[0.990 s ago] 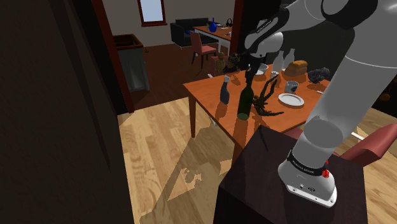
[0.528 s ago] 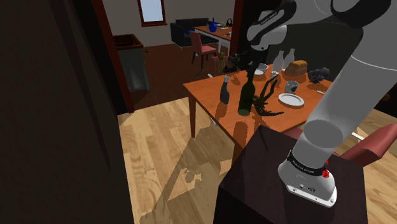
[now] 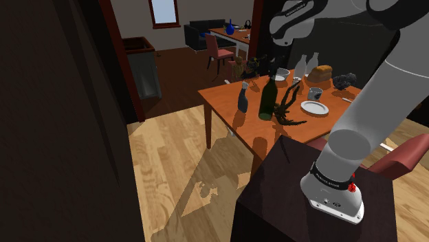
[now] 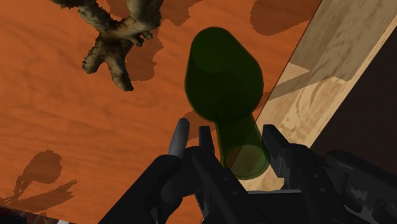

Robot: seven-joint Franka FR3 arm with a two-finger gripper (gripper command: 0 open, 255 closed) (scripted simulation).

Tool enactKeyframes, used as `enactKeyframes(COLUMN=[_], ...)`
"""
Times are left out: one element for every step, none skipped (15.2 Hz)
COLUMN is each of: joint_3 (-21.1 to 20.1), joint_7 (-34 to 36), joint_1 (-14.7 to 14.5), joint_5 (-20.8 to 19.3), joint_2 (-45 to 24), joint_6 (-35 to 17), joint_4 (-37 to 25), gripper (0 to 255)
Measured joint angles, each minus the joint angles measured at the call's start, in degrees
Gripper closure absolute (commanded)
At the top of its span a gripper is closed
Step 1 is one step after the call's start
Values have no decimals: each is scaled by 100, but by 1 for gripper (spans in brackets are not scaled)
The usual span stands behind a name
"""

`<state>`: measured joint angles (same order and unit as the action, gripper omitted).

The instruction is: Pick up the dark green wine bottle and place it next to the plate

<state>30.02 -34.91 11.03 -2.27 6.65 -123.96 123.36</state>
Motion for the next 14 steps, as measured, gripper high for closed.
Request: enactKeyframes(joint_3=[-8,-17,-18,-24,-28,-33,-44,-50,-52,-60,-68,-72,-74,-81], joint_7=[14,30,30,37,43,50,67,73,74,83,95,98,95,104], joint_1=[-3,-5,-2,-5,-5,-6,-7,-10,-10,-11,-13,-14,-15,-17], joint_5=[-10,-23,-34,-36,-48,-54,-72,-75,-77,-90,-98,-100,-101,-108], joint_2=[21,45,67,73,97,112,147,156,163,192,211,218,223,239], joint_6=[69,145,228,305,378,446,541,611,678,767,843,923,1012,1078], joint_4=[-51,-105,-169,-240,-291,-346,-410,-473,-534,-597,-655,-729,-814,-866], gripper=[255,255,255,255,255,255,255,255,255,255,255,255,255,255])
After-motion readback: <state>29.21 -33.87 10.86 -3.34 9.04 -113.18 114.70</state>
